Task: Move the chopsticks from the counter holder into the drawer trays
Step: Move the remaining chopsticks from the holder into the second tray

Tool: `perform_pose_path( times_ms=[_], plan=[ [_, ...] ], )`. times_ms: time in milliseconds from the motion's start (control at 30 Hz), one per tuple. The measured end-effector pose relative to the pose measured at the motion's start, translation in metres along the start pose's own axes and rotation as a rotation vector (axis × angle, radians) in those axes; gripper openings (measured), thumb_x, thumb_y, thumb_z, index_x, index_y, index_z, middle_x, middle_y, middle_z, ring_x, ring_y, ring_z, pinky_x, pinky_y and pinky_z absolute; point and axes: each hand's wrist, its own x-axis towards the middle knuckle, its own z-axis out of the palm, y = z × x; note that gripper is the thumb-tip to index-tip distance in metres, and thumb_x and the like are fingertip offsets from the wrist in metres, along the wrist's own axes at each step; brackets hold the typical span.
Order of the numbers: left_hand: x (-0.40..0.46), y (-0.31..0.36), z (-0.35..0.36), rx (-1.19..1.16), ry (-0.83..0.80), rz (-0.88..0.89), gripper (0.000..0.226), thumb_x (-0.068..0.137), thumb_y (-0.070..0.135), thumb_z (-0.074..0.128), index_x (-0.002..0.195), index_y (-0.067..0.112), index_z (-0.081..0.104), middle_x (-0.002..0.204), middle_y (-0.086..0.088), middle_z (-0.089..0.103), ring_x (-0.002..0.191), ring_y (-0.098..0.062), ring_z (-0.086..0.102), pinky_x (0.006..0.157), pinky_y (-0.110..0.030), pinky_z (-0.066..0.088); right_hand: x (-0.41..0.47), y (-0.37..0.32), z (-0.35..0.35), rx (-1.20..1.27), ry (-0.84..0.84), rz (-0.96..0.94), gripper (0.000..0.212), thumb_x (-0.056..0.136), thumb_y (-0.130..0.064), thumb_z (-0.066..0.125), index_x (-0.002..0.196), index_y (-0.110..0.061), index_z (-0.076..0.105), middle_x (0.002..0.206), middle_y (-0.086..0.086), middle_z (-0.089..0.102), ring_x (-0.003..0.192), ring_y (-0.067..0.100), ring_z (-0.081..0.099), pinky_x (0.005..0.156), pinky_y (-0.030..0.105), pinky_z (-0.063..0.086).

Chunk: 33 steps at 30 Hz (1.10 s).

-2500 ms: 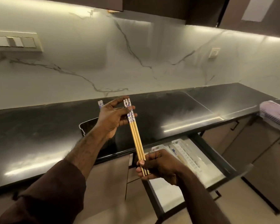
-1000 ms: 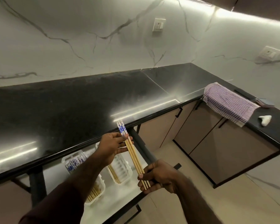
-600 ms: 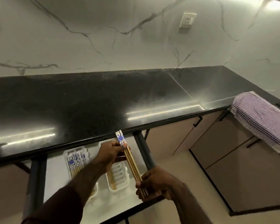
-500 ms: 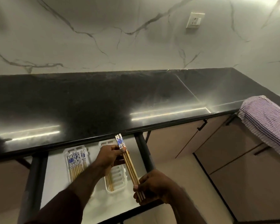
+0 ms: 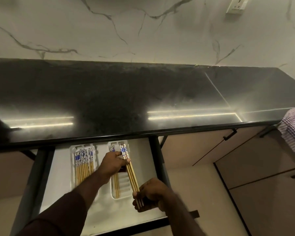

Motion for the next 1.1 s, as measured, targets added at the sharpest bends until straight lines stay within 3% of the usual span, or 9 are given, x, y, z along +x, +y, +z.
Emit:
perform_pose_path(
  times_ms=[200, 333, 400, 467, 567, 767, 900, 1000, 1100],
  plan=[
    [0.025, -0.013, -0.003, 0.328, 0.047, 0.066, 0.059, 0.084, 0.013, 0.075, 0.135, 0.0, 0.049, 0.101, -0.012, 0.073, 0.092, -0.024, 0.07, 0.089, -0.042, 0.055, 0.038, -0.011, 0.011, 0.057, 0.057, 0.048, 0.019, 0.098, -0.012, 0.057, 0.099, 0.003, 0.068, 0.083, 0.012, 0.071, 0.071, 0.019, 0.071, 0.074, 0.034, 0.062],
    [0.038, -0.02, -0.003, 0.596, 0.068, 0.112, 0.045, 0.088, 0.031, 0.069, 0.128, 0.013, 0.055, 0.105, -0.002, 0.07, 0.099, -0.021, 0.065, 0.095, -0.04, 0.05, 0.058, -0.015, 0.018, 0.081, 0.079, 0.086, 0.022, 0.1, -0.012, 0.053, 0.088, 0.0, 0.067, 0.08, 0.012, 0.069, 0.068, 0.018, 0.069, 0.069, 0.032, 0.061],
    [0.043, -0.026, -0.004, 0.823, 0.08, 0.118, 0.045, 0.091, 0.042, 0.061, 0.128, 0.019, 0.053, 0.115, -0.002, 0.068, 0.116, -0.027, 0.057, 0.104, -0.046, 0.039, 0.068, -0.016, 0.021, 0.095, 0.078, 0.1, 0.021, 0.101, -0.01, 0.051, 0.089, 0.0, 0.065, 0.077, 0.011, 0.068, 0.066, 0.018, 0.068, 0.068, 0.032, 0.06],
    [0.048, -0.03, -0.006, 1.001, 0.082, 0.133, 0.049, 0.092, 0.049, 0.055, 0.134, 0.024, 0.048, 0.125, 0.0, 0.063, 0.128, -0.027, 0.045, 0.103, -0.049, 0.029, 0.075, -0.017, 0.023, 0.107, 0.082, 0.103, 0.02, 0.101, -0.008, 0.051, 0.088, 0.0, 0.064, 0.077, 0.011, 0.067, 0.066, 0.019, 0.068, 0.066, 0.032, 0.06],
    [0.052, -0.034, -0.011, 1.151, 0.077, 0.216, 0.042, 0.094, 0.051, 0.048, 0.129, 0.03, 0.051, 0.127, 0.001, 0.062, 0.129, -0.028, 0.04, 0.099, -0.049, 0.028, 0.085, -0.02, 0.028, 0.114, 0.089, 0.101, 0.021, 0.1, -0.006, 0.052, 0.082, -0.001, 0.061, 0.074, 0.01, 0.066, 0.063, 0.018, 0.066, 0.058, 0.03, 0.059],
    [0.06, -0.045, -0.017, 1.261, 0.021, 0.308, 0.039, 0.098, 0.047, 0.04, 0.127, 0.026, 0.053, 0.14, 0.002, 0.053, 0.143, -0.026, 0.025, 0.108, -0.056, 0.017, 0.107, -0.025, 0.039, 0.097, 0.135, 0.075, 0.014, 0.092, -0.001, 0.062, 0.103, 0.008, 0.065, 0.098, 0.022, 0.072, 0.074, 0.029, 0.073, 0.059, 0.04, 0.062],
    [0.066, -0.053, -0.021, 1.302, -0.045, 0.322, 0.041, 0.101, 0.043, 0.034, 0.133, 0.022, 0.048, 0.145, 0.001, 0.049, 0.147, -0.024, 0.018, 0.112, -0.06, 0.006, 0.123, -0.024, 0.048, 0.064, 0.182, 0.065, 0.028, 0.086, 0.0, 0.068, 0.112, 0.007, 0.06, 0.109, 0.024, 0.07, 0.093, 0.036, 0.072, 0.078, 0.053, 0.06],
    [0.068, -0.057, -0.023, 1.296, -0.092, 0.297, 0.042, 0.102, 0.04, 0.031, 0.136, 0.02, 0.044, 0.141, -0.003, 0.054, 0.147, -0.027, 0.02, 0.113, -0.061, 0.0, 0.133, -0.022, 0.055, 0.074, 0.21, 0.06, 0.036, 0.081, -0.003, 0.074, 0.114, 0.003, 0.06, 0.109, 0.025, 0.068, 0.095, 0.038, 0.071, 0.074, 0.055, 0.06],
    [0.071, -0.061, -0.024, 1.299, -0.13, 0.287, 0.047, 0.102, 0.038, 0.03, 0.144, 0.018, 0.036, 0.149, -0.003, 0.045, 0.149, -0.03, 0.016, 0.114, -0.06, 0.0, 0.144, -0.018, 0.06, 0.031, 0.251, 0.057, 0.043, 0.078, -0.009, 0.078, 0.116, 0.0, 0.059, 0.11, 0.022, 0.068, 0.098, 0.037, 0.07, 0.077, 0.053, 0.06]
  ],
)
